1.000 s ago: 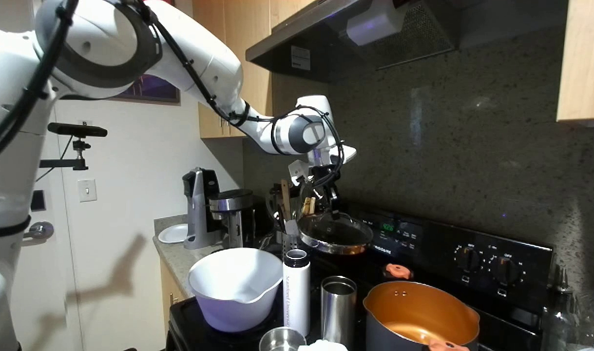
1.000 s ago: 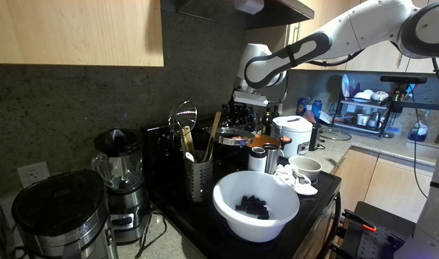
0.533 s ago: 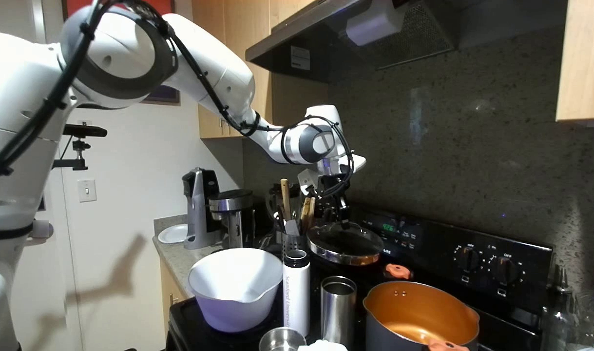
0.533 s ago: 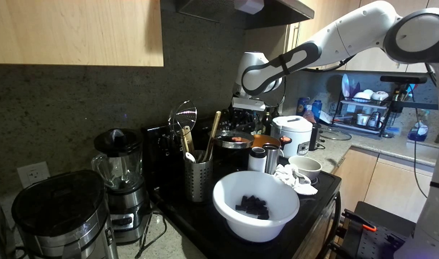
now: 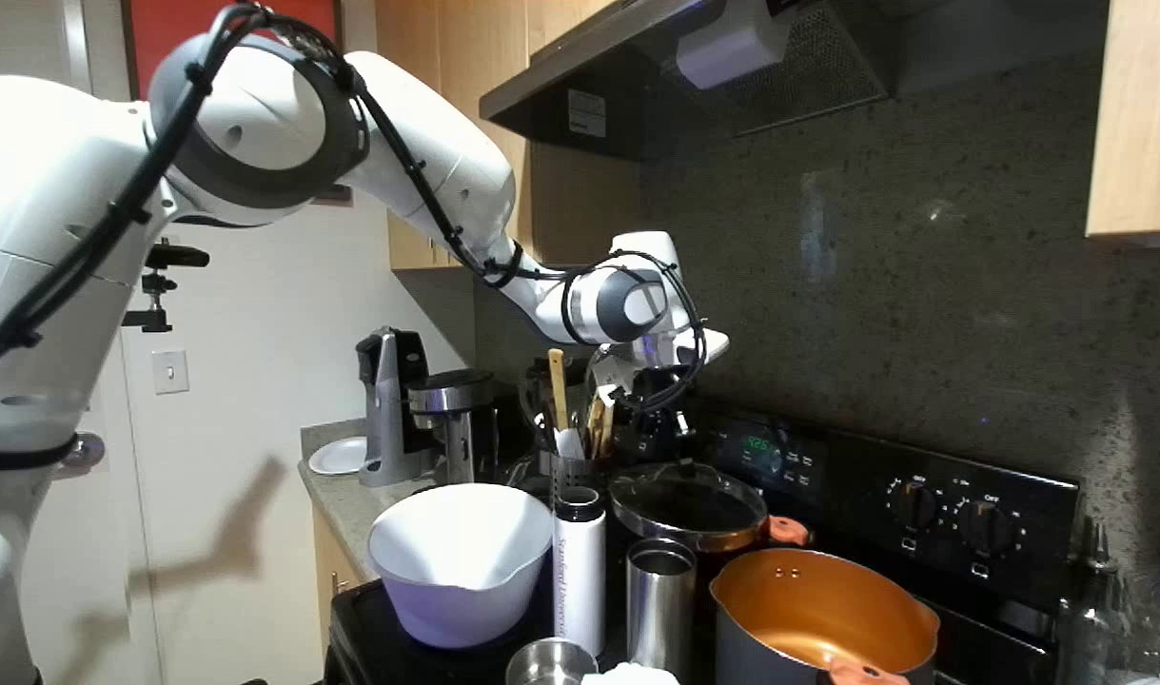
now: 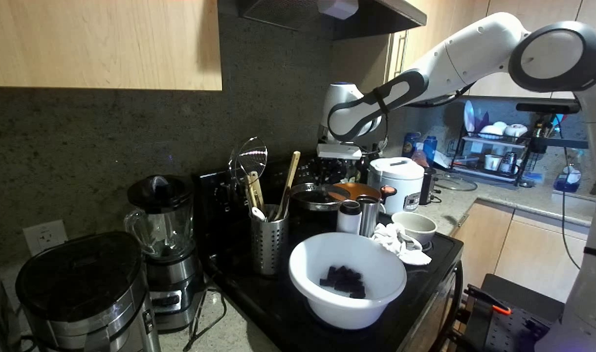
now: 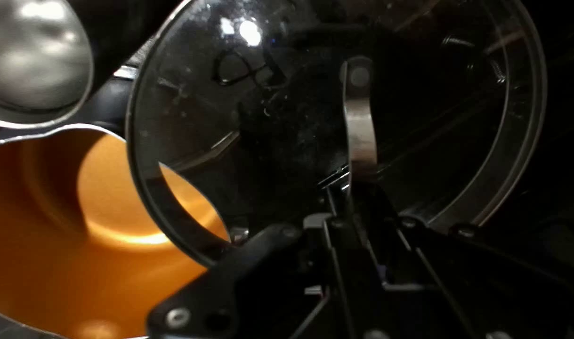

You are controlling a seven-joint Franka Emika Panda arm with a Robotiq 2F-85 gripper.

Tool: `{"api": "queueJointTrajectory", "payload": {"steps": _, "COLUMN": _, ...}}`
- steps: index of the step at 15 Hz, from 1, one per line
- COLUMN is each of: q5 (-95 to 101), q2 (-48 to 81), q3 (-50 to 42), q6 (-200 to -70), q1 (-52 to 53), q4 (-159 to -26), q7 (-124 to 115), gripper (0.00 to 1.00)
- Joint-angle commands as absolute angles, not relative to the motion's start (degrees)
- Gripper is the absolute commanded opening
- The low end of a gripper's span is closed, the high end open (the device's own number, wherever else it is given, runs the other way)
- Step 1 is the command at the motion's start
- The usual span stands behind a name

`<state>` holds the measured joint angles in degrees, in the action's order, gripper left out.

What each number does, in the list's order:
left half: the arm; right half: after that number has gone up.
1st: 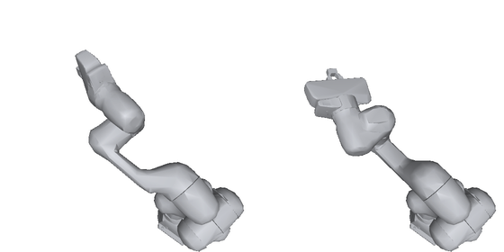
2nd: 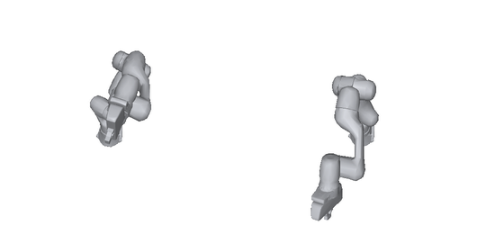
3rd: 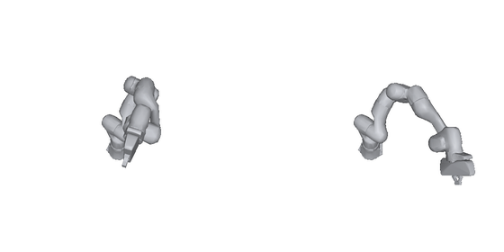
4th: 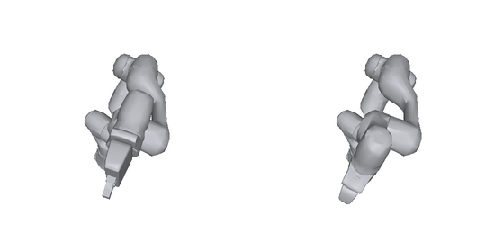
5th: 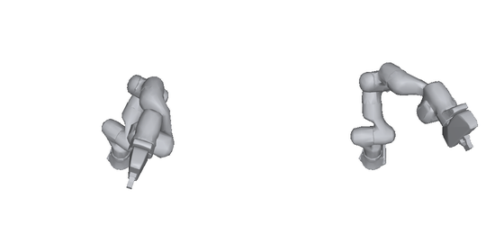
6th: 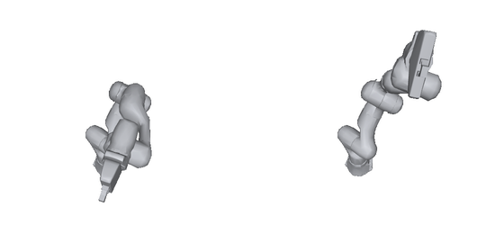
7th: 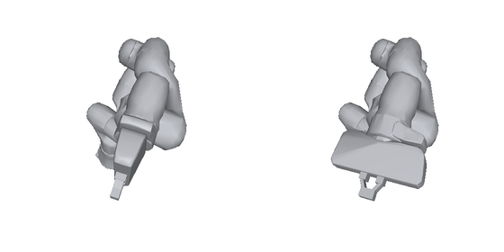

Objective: Remove the glass lid from the pot on the right side of the stove

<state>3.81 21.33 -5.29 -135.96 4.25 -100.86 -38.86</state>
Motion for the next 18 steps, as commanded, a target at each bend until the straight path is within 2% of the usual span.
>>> {"api": "queueJointTrajectory", "payload": {"steps": 1, "q5": 4.06, "q2": 21.55, "q3": -6.11, "q6": -138.18, "q1": 4.37, "q4": -101.64, "q7": -39.72, "gripper": 0.04}}
{"api": "queueJointTrajectory", "payload": {"steps": 18, "q5": 2.34, "q2": 19.67, "q3": -4.25, "q6": -138.75, "q1": 5.76, "q4": -105.63, "q7": -38.36, "gripper": 0.04}}
